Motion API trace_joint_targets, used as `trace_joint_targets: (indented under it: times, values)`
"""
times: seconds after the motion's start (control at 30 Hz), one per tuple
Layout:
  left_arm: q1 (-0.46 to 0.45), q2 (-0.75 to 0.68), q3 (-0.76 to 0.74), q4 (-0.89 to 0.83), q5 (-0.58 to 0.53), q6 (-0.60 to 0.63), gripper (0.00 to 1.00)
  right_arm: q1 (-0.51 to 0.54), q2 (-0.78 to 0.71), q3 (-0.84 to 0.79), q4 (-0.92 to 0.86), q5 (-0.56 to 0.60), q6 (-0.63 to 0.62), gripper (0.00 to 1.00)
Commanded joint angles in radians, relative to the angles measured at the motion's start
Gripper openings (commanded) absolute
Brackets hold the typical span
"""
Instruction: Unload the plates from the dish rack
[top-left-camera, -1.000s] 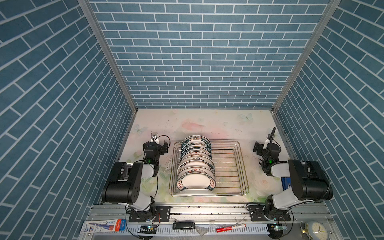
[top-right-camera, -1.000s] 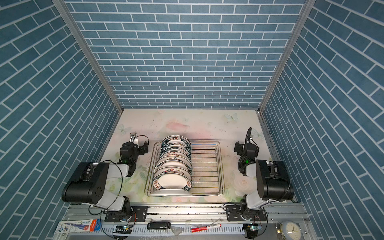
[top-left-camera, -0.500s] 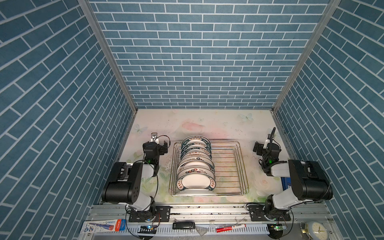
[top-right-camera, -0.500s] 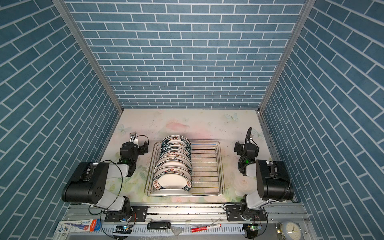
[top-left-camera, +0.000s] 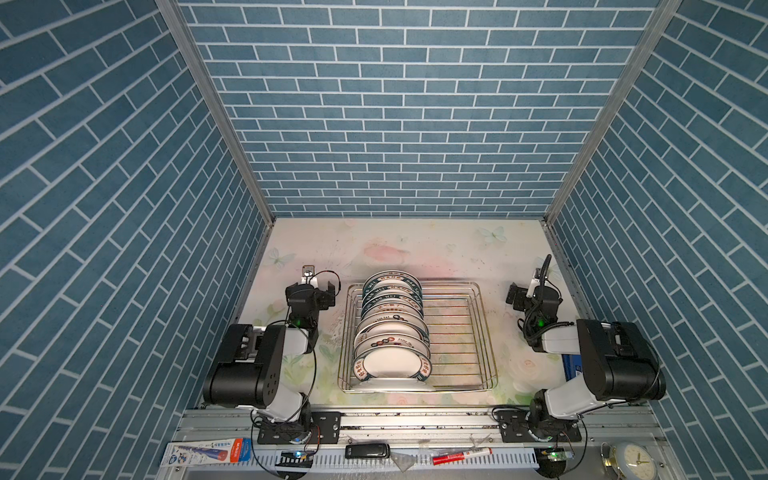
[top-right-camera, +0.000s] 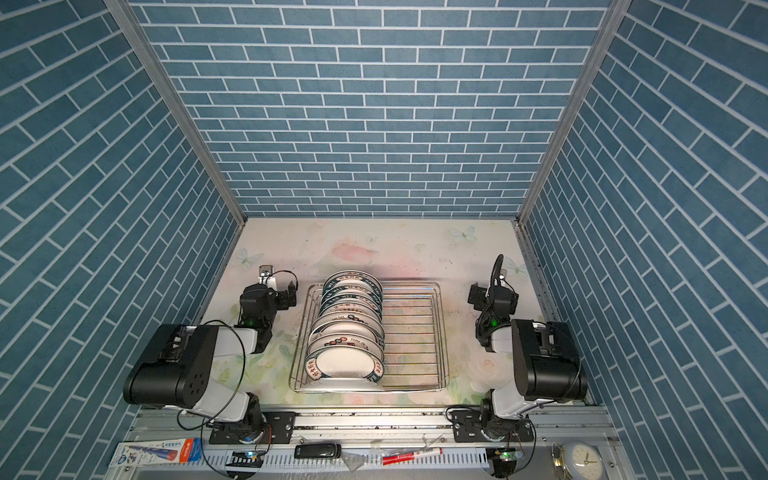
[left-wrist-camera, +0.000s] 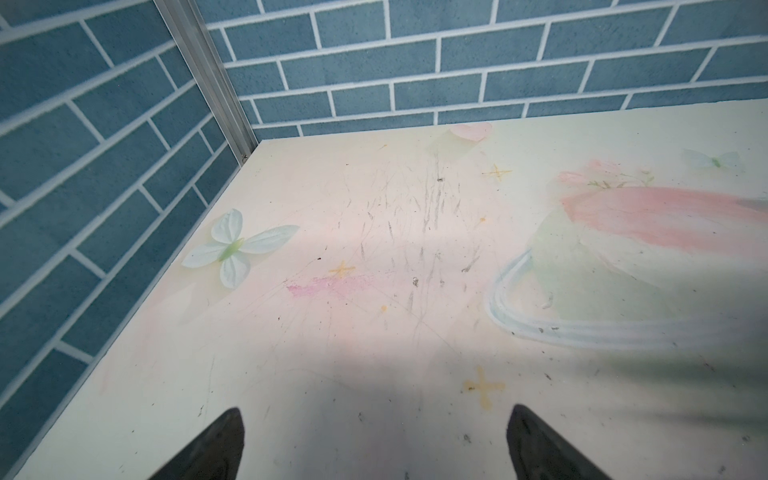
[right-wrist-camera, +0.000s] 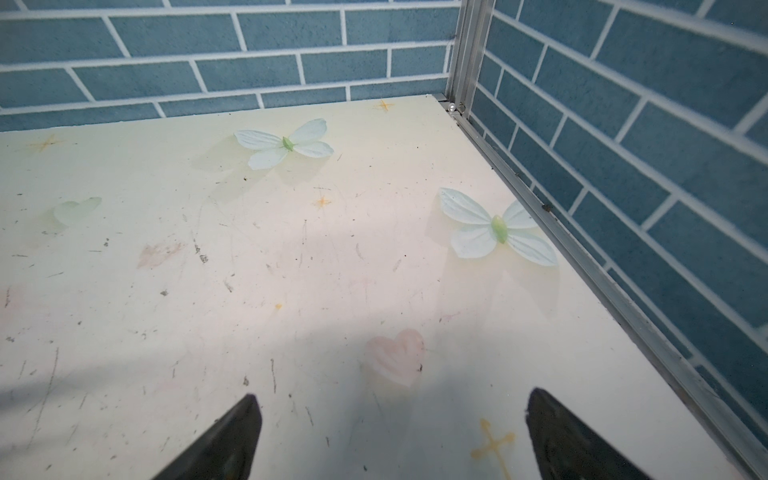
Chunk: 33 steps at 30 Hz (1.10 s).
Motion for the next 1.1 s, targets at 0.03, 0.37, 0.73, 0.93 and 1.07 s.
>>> trace_joint_targets:
  times: [0.03,0.37,0.73,0.93,1.07]
  values:
    - [0.006,0.011,0.021,0.020,0.008,0.012,0.99,-0.004,0.008,0.029,0.024,-0.013,-0.032,0.99]
    - [0.006,-0.178,0.103,-0.307,-0.100,-0.032,0.99,0.001,-0.232,0.045,-0.203,0.059,-0.016,0.99]
    - [0.006,-0.350,0.284,-0.858,-0.131,-0.242,0.99,0.063,-0.407,0.398,-0.944,-0.079,0.088,0.99]
    - [0.006,-0.381,0.422,-1.216,-0.144,-0.452,0.99,0.176,-0.403,0.563,-1.208,-0.173,0.021,0.99]
    - [0.006,-0.409,0.456,-1.335,-0.069,-0.502,0.99,0.243,-0.367,0.677,-1.360,-0.264,-0.023,0.99]
